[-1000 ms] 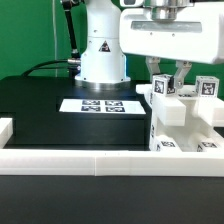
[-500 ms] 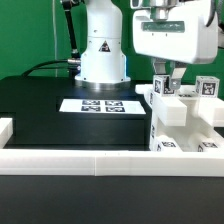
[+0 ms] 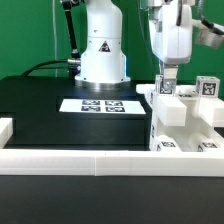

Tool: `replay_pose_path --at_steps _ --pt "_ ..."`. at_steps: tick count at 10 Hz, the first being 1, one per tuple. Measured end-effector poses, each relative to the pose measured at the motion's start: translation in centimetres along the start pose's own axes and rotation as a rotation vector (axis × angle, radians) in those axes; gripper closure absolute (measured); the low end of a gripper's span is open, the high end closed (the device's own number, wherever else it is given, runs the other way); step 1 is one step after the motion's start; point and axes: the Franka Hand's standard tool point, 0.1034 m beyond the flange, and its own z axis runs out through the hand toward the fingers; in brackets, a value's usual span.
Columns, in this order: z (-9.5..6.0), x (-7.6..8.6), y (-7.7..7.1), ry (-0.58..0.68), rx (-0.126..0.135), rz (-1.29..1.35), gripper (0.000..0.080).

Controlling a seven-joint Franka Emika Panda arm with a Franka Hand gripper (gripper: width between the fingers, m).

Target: Assemble chair

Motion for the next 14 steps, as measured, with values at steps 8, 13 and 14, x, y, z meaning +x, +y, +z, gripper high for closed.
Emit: replay_pose_path --at_steps 8,13,14 --pt "0.0 -0.1 0.1 -0.002 -0.005 0.116 0.0281" --pt "-0.9 -0.6 0.0 -0.014 -0.001 0.048 0.0155" --pt "-1.1 -0.5 -0.1 -0.017 0.003 0.022 0.0151"
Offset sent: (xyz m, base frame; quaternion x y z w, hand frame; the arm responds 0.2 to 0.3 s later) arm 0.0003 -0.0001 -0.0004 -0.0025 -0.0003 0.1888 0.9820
